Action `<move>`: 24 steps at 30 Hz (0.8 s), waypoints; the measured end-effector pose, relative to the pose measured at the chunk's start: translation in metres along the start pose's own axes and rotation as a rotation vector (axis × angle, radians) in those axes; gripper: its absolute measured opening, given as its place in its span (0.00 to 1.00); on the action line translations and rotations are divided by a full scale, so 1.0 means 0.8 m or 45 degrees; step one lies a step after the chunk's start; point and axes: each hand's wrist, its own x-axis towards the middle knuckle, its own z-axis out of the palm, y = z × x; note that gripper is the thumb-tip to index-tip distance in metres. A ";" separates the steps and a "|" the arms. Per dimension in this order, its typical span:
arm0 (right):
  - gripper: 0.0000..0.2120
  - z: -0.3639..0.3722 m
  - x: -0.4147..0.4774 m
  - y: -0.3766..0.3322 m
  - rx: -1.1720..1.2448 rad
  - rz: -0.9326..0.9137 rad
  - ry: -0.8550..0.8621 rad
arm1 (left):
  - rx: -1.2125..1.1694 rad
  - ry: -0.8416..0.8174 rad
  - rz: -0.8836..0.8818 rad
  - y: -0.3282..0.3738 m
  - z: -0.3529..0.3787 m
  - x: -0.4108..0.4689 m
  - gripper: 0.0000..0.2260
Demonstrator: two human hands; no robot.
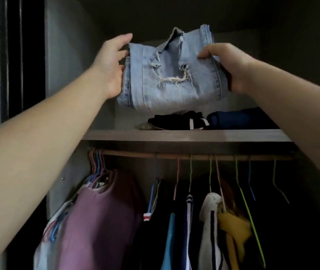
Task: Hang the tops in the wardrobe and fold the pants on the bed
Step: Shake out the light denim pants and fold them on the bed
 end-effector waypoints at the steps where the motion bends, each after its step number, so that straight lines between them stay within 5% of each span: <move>1: 0.21 0.007 0.016 0.004 -0.006 -0.001 0.027 | -0.016 -0.022 -0.008 -0.007 -0.009 0.020 0.14; 9: 0.21 0.106 0.157 0.044 -0.030 -0.012 0.221 | 0.040 -0.163 -0.023 -0.052 -0.106 0.178 0.20; 12: 0.19 0.156 0.207 0.067 0.002 -0.055 0.238 | 0.122 -0.086 -0.027 -0.064 -0.147 0.217 0.13; 16: 0.18 0.211 0.266 0.104 -0.006 -0.044 0.180 | 0.301 0.047 -0.016 -0.082 -0.182 0.255 0.27; 21: 0.13 0.234 0.302 0.158 -0.080 0.294 -0.030 | 0.436 0.107 -0.164 -0.126 -0.208 0.282 0.10; 24: 0.15 0.236 0.294 0.194 -0.559 0.619 -0.255 | 0.878 0.040 -0.378 -0.169 -0.235 0.293 0.13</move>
